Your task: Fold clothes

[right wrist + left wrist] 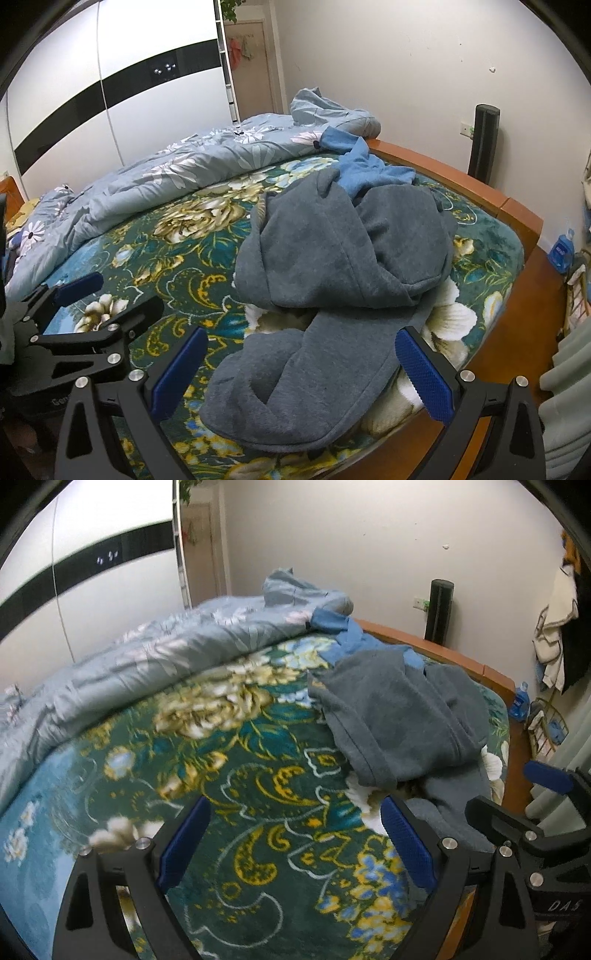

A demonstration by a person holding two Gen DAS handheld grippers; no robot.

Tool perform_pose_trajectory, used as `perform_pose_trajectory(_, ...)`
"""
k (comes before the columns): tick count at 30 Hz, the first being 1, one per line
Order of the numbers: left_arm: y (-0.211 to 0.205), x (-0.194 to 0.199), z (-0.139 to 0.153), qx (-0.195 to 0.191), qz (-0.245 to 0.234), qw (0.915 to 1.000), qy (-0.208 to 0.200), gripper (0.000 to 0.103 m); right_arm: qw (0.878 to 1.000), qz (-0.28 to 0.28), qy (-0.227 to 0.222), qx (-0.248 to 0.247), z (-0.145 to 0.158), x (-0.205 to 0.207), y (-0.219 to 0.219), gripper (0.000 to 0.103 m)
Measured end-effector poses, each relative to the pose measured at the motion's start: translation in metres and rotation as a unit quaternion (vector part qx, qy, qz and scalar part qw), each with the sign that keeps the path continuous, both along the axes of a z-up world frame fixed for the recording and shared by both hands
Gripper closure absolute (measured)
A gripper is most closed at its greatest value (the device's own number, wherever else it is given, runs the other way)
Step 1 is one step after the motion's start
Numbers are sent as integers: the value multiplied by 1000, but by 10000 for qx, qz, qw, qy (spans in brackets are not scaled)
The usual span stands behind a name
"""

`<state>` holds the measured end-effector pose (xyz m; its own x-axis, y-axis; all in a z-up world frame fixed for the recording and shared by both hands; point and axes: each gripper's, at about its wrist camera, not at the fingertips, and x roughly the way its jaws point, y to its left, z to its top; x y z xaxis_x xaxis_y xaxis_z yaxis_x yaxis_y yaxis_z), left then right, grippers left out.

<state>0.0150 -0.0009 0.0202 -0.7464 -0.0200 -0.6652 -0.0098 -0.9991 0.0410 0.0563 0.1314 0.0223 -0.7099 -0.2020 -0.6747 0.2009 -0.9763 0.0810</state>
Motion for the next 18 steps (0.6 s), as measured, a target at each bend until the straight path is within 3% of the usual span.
perform_pose_trajectory(3, -2, 0, 6, 27, -48, 10000, 24, 9, 9999, 8, 70, -83, 4, 3, 1, 0)
perform_pose_trajectory(9, -8, -1, 8, 578, -128, 9981, -152, 9, 9996, 54, 183, -208, 15, 6, 2, 0)
perform_pose_trajectory(18, -5, 1, 20, 607, -151, 9978, -222, 9, 9995, 117, 276, -48, 28, 11, 1, 0)
